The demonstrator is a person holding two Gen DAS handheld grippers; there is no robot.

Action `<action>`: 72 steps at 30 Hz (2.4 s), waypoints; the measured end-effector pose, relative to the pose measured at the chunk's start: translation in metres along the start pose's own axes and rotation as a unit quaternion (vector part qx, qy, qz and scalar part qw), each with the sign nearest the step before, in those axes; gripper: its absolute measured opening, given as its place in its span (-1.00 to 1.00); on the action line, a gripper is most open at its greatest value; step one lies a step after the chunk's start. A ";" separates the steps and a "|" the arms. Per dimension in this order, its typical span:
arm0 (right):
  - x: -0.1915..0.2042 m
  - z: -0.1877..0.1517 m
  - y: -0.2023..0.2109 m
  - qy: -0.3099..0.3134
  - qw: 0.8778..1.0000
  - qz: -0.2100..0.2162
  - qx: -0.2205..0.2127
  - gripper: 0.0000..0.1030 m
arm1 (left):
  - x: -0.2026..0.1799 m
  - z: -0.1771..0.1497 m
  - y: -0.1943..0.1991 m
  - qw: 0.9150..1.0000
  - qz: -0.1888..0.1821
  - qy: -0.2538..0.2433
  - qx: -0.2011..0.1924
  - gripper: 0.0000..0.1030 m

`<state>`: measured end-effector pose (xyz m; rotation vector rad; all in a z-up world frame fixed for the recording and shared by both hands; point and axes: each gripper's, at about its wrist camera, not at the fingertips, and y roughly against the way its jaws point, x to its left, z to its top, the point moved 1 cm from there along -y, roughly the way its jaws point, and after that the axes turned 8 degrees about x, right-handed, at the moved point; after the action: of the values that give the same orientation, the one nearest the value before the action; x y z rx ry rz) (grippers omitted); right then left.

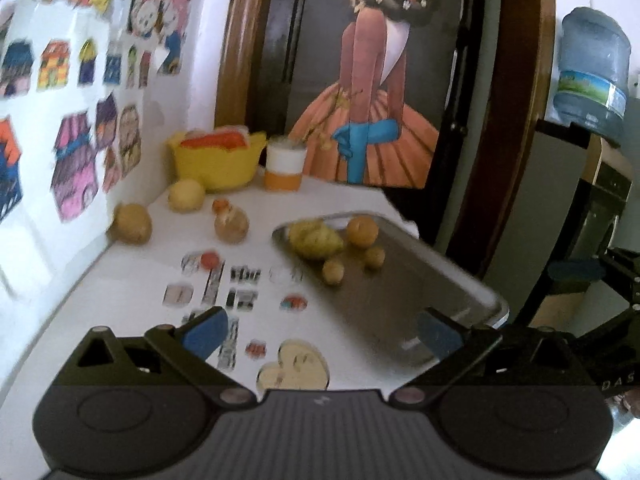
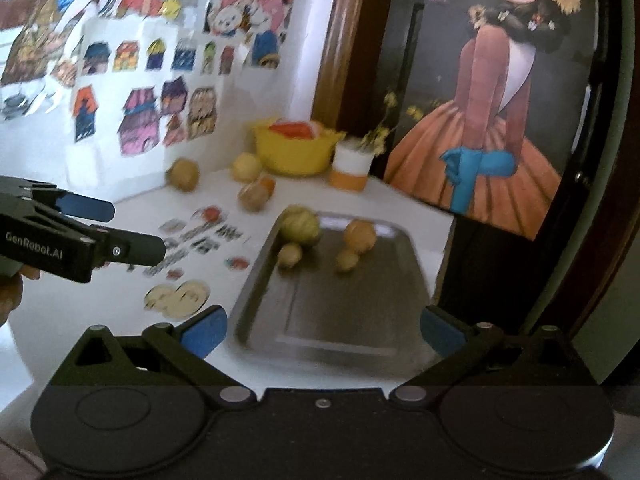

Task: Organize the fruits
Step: 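Lift both tools away from the tray toward the remaining fruits, then grasp the striped round fruit with the right tool while the left tool grasps the red cherry tomato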

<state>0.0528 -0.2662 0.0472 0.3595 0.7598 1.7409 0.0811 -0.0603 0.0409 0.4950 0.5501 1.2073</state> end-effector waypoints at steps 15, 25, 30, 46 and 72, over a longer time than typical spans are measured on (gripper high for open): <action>0.064 0.006 -0.007 0.074 0.989 0.107 0.071 0.99 | 0.072 -0.018 0.030 0.993 0.079 0.061 0.068 0.99; 0.063 0.082 -0.012 0.097 0.987 0.131 0.002 0.99 | 0.097 0.014 0.031 0.984 0.147 0.084 0.051 0.99; 0.037 0.148 -0.012 0.097 0.987 0.109 -0.067 0.99 | 0.109 0.041 0.013 0.983 0.146 0.108 0.036 0.99; 0.019 0.243 -0.193 0.023 0.985 0.168 0.040 0.98 | 0.117 0.086 -0.103 0.993 0.074 0.085 0.025 0.99; 0.034 0.226 -0.338 -0.012 0.966 0.201 0.162 0.25 | 0.126 0.091 -0.197 0.995 0.037 0.025 0.087 0.15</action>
<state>0.4277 -0.1161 -0.0099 0.8018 1.0091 1.9812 0.3141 -0.0014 -0.0290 0.6377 0.6886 1.2505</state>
